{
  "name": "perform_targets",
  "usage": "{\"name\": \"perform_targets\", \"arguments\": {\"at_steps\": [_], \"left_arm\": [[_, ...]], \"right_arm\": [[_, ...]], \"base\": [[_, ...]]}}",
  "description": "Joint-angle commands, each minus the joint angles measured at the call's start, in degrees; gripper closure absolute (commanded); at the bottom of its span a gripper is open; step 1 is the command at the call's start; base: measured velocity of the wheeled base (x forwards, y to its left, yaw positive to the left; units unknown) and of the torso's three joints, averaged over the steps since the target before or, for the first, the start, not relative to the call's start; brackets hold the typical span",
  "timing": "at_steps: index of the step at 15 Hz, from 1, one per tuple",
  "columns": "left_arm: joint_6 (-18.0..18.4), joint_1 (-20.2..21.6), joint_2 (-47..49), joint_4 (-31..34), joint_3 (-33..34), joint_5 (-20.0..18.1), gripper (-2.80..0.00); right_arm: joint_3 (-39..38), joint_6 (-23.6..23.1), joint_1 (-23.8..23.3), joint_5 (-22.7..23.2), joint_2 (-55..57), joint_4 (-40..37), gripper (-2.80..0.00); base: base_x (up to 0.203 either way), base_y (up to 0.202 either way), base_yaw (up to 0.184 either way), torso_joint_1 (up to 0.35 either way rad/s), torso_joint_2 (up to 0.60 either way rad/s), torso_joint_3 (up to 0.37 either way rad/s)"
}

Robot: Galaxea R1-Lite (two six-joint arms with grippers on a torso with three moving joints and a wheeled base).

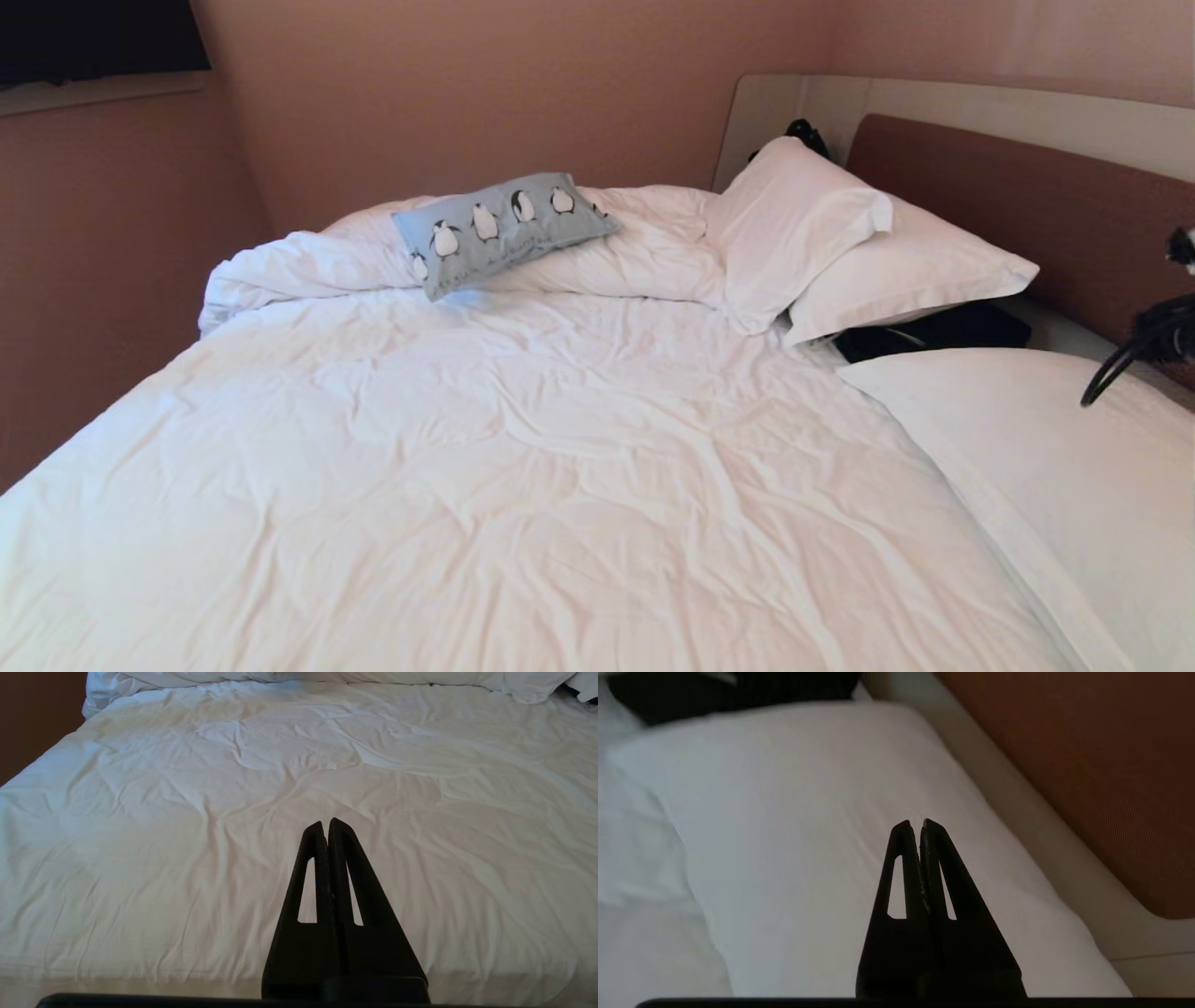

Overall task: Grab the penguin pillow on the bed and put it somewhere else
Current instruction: Pick up the pillow

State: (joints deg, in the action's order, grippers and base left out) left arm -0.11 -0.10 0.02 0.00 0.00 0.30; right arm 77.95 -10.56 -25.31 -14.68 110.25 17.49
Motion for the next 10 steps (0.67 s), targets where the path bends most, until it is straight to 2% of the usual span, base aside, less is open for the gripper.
{"name": "perform_targets", "arguments": {"at_steps": [1, 3, 6, 8, 10], "left_arm": [[0.0, 0.0, 0.0, 0.0, 0.1, 0.0, 0.00], [-0.1, 0.0, 0.0, 0.0, 0.1, 0.0, 0.00], [0.0, 0.0, 0.0, 0.0, 0.0, 0.0, 0.00], [0.0, 0.0, 0.0, 0.0, 0.0, 0.0, 0.00], [-0.1, 0.0, 0.0, 0.0, 0.0, 0.0, 0.00]], "right_arm": [[7.8, 6.8, -0.9, 4.9, -0.4, -32.4, 0.00], [16.3, 8.8, -2.3, 9.9, 0.4, -46.7, 0.00], [26.4, 9.3, -4.1, 12.9, 5.2, -64.4, 0.00], [30.1, 8.0, -4.6, 13.4, 7.7, -71.3, 0.00], [31.7, 7.3, -4.8, 13.5, 8.8, -74.4, 0.00]], "base": [[0.000, 0.000, 0.000, 0.000, 0.00, 0.000], [0.000, 0.000, 0.000, 0.000, 0.00, 0.000], [0.000, 0.000, 0.000, 0.000, 0.00, 0.000], [0.000, 0.000, 0.000, 0.000, 0.00, 0.000], [0.000, 0.000, 0.000, 0.000, 0.00, 0.000]]}}
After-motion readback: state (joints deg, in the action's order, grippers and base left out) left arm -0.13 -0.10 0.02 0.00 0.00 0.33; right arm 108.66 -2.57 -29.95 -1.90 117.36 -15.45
